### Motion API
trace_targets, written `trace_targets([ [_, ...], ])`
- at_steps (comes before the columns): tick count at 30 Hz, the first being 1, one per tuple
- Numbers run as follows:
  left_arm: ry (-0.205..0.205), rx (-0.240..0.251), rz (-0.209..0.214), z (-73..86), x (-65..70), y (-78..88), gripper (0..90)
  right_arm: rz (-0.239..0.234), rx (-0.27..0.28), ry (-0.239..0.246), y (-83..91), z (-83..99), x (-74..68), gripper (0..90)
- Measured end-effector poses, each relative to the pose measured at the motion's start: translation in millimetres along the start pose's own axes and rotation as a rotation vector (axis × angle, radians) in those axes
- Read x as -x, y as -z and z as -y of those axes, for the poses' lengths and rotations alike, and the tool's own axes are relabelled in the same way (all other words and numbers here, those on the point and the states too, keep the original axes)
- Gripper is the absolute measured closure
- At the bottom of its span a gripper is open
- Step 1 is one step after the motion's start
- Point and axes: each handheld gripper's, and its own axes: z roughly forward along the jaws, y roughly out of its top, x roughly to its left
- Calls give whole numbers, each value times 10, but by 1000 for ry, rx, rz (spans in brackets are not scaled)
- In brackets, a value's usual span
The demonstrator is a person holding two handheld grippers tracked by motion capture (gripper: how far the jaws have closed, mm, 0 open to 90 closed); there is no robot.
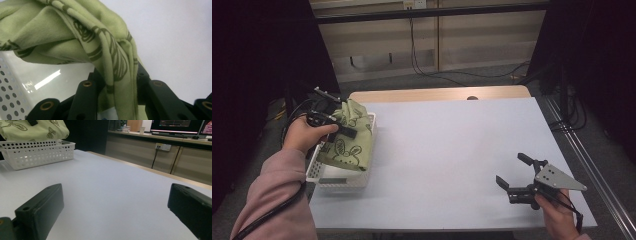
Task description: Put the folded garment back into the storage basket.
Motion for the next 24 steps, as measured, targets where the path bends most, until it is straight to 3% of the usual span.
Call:
trace_targets([
  [5,18,-6,-6,19,-24,-13,715,-1,2,2,-1,0,2,3],
  [8,1,-7,-20,17,-43,-22,714,0,4,2,0,-3,0,3],
  [24,11,-12,-56,76,-123,-80,713,0,3,3,0,-2,-1,3],
])
